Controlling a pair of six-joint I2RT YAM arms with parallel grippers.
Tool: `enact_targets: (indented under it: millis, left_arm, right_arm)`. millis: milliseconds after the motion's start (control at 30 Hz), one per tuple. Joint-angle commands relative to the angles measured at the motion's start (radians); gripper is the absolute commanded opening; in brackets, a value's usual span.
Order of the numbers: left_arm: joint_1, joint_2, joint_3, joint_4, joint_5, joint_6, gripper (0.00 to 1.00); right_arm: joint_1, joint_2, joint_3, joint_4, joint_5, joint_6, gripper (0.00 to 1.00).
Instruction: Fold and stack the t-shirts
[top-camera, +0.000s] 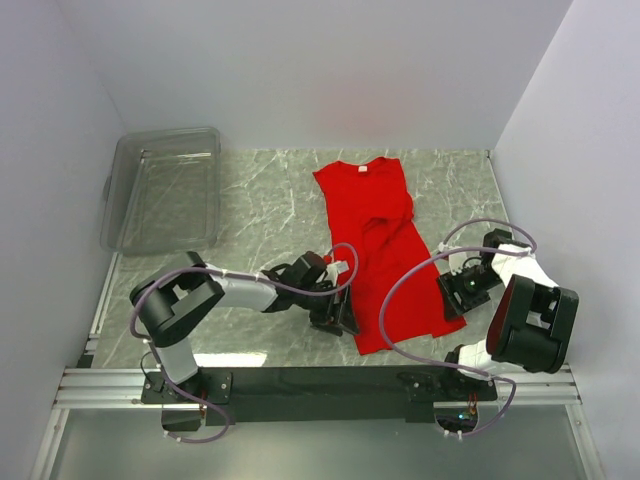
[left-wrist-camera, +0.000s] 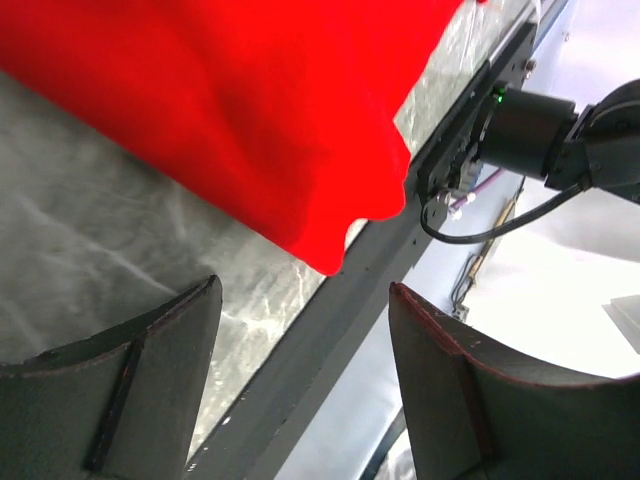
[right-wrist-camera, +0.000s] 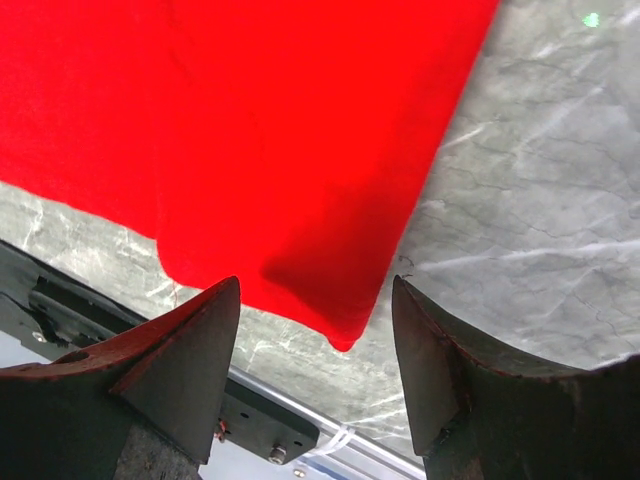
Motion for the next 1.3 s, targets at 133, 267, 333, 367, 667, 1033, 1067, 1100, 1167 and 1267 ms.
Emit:
enact_targets:
  millis: [133,267,333,367,667,1033,1067,1100,1167,1267]
  left_arm:
    - [-0.049,0.030,0.035,-0.003,-0.031,-0.031,0.74]
    - [-0.068,0.047,0.035,-0.014,-0.068,-0.054,0.73]
    - [-0.077,0.051,0.038,-0.014,-0.083,-0.067,0.73]
    - [-0.080,0.056,0.037,-0.016,-0.092,-0.073,0.73]
    - [-0.114,0.091,0.075,-0.088,-0.163,-0.100,0.73]
    - [-0.135,0.053,0.063,-0.171,-0.224,-0.094,0.73]
    - [-0.137,0.044,0.063,-0.177,-0.223,-0.093,0.73]
    - [-0.138,0.039,0.060,-0.177,-0.226,-0.091,0.73]
    - [-0.143,0.025,0.058,-0.212,-0.227,-0.085,0.73]
    - [-0.152,0.008,0.050,-0.223,-0.240,-0.081,0.73]
  right_arm:
    - [-0.019,0.052,0.023,0.071,0.034,0.086,0.68]
    - [-0.024,0.078,0.033,0.091,0.044,0.093,0.68]
    - [-0.024,0.081,0.027,0.090,0.033,0.089,0.67]
    - [-0.022,0.092,0.026,0.083,0.016,0.087,0.65]
    - [-0.018,0.073,-0.020,-0.021,-0.035,0.011,0.36]
    - [-0.015,-0.002,0.036,-0.194,-0.076,-0.041,0.00]
    - [-0.015,-0.017,0.036,-0.240,-0.067,-0.048,0.00]
    - [-0.016,-0.026,0.035,-0.257,-0.059,-0.048,0.00]
    - [-0.016,-0.064,0.012,-0.291,-0.026,-0.046,0.00]
    - [-0.018,-0.106,-0.002,-0.274,0.001,-0.008,0.00]
